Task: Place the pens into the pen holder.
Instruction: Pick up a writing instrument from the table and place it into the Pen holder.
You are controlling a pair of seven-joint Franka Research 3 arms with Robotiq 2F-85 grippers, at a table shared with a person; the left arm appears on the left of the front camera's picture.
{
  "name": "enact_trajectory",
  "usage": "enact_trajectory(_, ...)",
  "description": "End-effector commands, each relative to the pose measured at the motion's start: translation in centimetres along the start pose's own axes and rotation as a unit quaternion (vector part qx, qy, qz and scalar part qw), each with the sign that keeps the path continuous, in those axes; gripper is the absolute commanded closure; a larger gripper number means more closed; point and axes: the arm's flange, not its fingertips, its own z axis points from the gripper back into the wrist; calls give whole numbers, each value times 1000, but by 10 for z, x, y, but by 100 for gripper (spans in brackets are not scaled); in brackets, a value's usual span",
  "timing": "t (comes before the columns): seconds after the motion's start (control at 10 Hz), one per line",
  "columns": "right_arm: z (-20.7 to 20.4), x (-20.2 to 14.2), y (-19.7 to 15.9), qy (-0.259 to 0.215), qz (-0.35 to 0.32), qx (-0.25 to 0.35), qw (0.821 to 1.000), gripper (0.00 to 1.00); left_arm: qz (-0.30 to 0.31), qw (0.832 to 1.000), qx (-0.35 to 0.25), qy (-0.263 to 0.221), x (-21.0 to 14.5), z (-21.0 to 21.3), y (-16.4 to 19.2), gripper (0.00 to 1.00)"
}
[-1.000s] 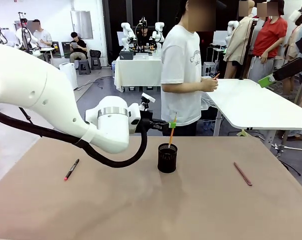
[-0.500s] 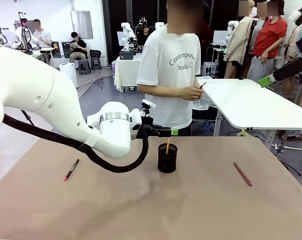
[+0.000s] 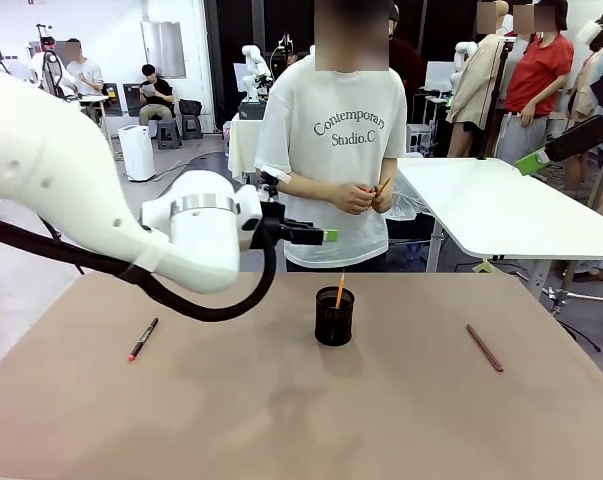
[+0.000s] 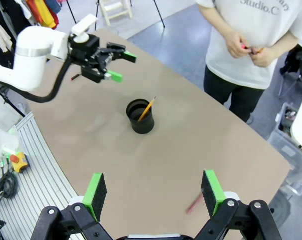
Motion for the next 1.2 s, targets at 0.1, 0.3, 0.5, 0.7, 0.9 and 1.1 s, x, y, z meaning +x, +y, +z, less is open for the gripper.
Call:
enact_trajectory(0.1, 0, 0, 1, -13, 3, 9, 1000, 0, 14, 996, -26, 83, 15, 56, -4, 0)
enact_trajectory(0.3, 0, 0, 1, -13, 3, 9, 1000, 0, 11, 988, -54, 142, 46, 96, 1, 0)
enact_trajectory(0.5, 0, 0, 1, -13, 3, 9, 1000, 0, -18, 981, -62, 181, 68, 137, 10, 0)
enact_trajectory(0.7, 0, 0, 1, -13, 3, 9, 1000, 0, -18, 979, -35, 201, 84, 171, 18, 0)
enact_trajectory(0.9, 0, 0, 1, -13, 3, 9, 1000, 0, -47, 970, -8, 239, 101, 204, 24, 0)
enact_trajectory(1.1, 0, 0, 1, -13, 3, 9, 1000, 0, -55, 966, 18, 251, 105, 233, 33, 0)
